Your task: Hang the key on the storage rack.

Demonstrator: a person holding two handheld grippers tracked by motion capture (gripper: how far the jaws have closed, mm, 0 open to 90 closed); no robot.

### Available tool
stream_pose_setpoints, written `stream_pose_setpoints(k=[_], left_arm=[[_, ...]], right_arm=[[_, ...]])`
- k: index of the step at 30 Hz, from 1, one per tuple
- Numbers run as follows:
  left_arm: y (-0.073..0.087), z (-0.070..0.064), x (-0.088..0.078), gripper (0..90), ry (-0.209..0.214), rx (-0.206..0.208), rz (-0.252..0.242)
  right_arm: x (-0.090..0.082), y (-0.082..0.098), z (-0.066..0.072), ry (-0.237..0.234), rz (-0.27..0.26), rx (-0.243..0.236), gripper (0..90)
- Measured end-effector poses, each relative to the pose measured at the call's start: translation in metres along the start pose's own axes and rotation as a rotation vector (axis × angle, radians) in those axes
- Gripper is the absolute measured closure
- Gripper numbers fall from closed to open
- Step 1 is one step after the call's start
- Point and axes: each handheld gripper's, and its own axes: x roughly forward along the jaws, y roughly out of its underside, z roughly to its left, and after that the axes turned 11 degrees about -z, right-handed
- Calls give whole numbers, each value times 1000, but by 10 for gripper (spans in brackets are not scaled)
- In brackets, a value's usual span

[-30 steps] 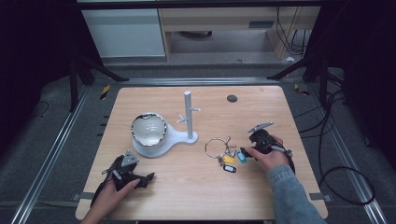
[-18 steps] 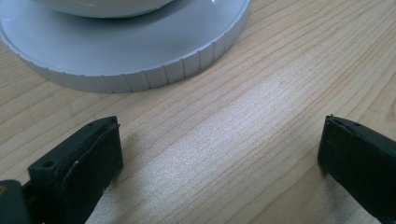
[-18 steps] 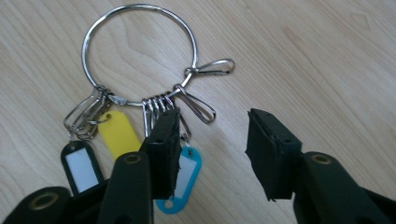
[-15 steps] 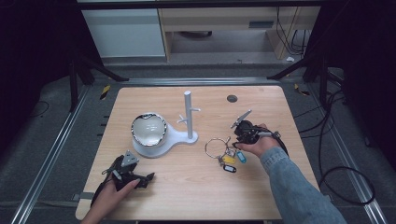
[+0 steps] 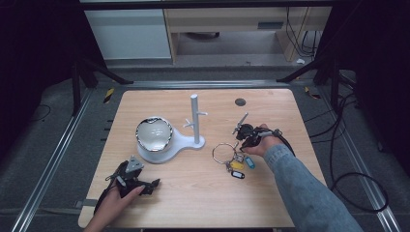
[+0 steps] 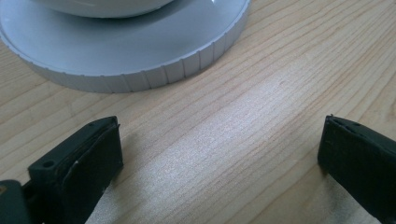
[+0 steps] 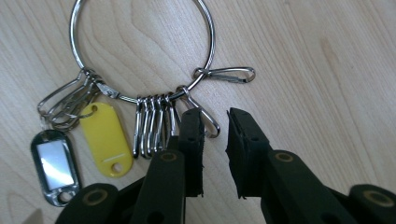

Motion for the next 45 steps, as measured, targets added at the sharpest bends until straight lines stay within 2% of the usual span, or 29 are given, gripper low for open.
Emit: stream_pose_setpoints(k=[5,9,13,21,23,28,35,37,42,43,45], left_arm=[[0,0,0,0,1,0,0],[0,0,0,0,0,0,0],[0,0,0,0,0,0,0],[0,0,0,0,0,0,0],[0,0,0,0,0,0,0],[0,0,0,0,0,0,0],[0,0,0,0,0,0,0],[0,0,0,0,1,0,0],[0,0,0,0,0,0,0],[0,0,0,0,0,0,0],[0,0,0,0,0,-4,-3]], right_arm=[[13,-6,-2,-29,73,-41,742],[19,-9,-1,-52,101,-52,754],[24,-11,1,-64,116,-65,777],[27,-13,1,-88,129,-64,842],[27,-14,0,-105,135,-53,878],[26,-15,0,-121,130,-39,883],[7,-20,2,-120,66,-26,888],[-8,-26,3,-112,36,-22,888],[-29,-32,4,-100,0,-26,889],[-29,-32,4,-100,0,-26,889],[-42,-36,4,-88,-19,-24,889]])
